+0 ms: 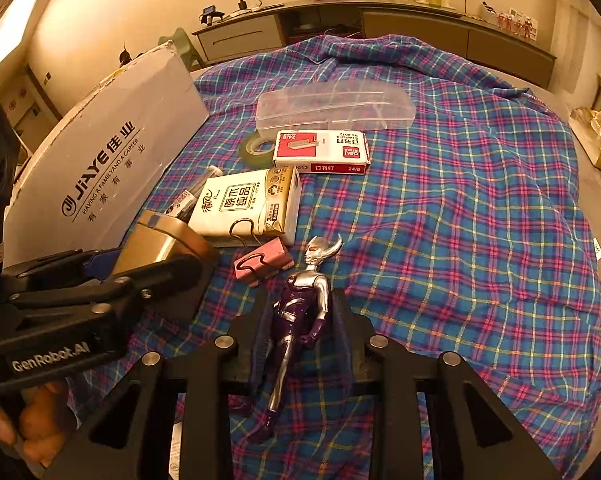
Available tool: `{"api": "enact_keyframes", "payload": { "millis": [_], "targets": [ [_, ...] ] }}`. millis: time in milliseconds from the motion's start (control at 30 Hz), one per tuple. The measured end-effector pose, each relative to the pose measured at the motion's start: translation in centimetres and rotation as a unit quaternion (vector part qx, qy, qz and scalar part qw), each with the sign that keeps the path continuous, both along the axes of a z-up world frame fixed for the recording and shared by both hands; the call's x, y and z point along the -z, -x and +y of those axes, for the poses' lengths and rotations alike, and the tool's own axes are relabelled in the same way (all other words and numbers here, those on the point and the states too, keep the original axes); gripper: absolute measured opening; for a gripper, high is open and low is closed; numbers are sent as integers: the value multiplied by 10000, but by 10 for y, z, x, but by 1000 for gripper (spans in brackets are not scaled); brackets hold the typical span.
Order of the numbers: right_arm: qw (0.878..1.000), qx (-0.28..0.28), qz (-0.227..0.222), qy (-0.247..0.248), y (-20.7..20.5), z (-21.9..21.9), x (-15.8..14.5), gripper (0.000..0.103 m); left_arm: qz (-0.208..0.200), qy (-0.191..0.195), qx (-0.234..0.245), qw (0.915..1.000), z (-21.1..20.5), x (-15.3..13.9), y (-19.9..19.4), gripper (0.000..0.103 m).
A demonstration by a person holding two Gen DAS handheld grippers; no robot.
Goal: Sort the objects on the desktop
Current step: 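Grasp the gold metal box with the left tool while the right tool grasps the purple figure, then carry the gold box and purple figure over the cardboard box with both tools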
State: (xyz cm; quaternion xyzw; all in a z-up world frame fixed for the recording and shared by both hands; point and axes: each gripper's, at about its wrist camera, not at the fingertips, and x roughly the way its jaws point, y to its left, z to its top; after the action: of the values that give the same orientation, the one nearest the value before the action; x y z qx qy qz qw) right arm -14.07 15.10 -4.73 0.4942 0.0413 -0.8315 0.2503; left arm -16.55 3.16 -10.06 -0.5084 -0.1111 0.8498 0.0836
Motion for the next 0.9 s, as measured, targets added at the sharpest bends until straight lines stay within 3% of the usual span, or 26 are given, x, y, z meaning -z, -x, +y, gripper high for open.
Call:
{"api": "enact_keyframes", "payload": {
  "millis": [167,333,467,600,900],
  "targets": [
    [9997,-7,215,76,-7,-4,-12,14,27,-143,-46,9999,-8,-9,-10,54],
    [9992,-115,367,-66,-19,-11,-17,14,101,-93,-56,9999,-15,-17,-20,54],
    [9996,-184,170,-98,-20,-15,-5,23,97,-37,-71,9999,-18,-18,-27,54],
    [9991,-203,188,-312,-26,-21,9,17,173,-42,-87,9998,-20,-27,-35,54],
    [9961,-382,687,-391,-47,-29,-24,17,519,-36,-45,9986,-25,-62,-53,54]
  ]
}}
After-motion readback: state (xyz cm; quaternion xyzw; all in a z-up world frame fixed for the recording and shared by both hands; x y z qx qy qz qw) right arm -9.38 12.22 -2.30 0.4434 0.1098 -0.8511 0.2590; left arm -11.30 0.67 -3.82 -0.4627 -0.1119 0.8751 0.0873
